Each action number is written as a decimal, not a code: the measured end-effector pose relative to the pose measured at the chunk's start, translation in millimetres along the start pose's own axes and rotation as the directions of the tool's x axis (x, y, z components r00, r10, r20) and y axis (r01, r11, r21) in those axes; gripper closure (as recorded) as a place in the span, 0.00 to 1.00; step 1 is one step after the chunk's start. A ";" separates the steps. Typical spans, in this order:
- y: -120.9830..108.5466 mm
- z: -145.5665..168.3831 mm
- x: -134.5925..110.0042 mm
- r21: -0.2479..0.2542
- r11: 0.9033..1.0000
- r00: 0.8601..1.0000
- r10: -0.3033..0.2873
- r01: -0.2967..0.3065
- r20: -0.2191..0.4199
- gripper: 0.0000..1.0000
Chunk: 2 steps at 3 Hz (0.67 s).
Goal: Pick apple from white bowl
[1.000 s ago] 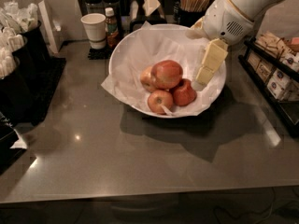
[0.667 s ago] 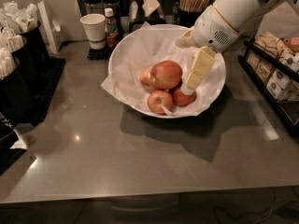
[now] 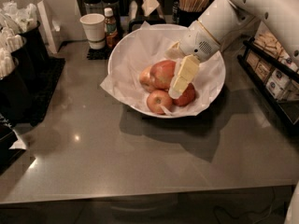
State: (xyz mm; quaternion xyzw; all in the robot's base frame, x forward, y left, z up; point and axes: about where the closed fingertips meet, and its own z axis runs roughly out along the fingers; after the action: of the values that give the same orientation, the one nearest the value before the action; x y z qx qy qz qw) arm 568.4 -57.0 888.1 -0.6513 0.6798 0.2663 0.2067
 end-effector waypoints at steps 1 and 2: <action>-0.2 0.4 -0.1 0.000 1.000 1.000 0.000 0.000 0.001 0.19; -0.2 0.4 -0.1 0.000 1.000 1.000 0.000 0.000 0.001 0.42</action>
Offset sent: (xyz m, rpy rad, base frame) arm 0.0002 0.0003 -0.0003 0.0006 0.0003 0.0000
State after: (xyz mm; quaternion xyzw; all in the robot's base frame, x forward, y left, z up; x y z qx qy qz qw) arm 568.6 -56.7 887.8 -0.6512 0.6797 0.2666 0.2068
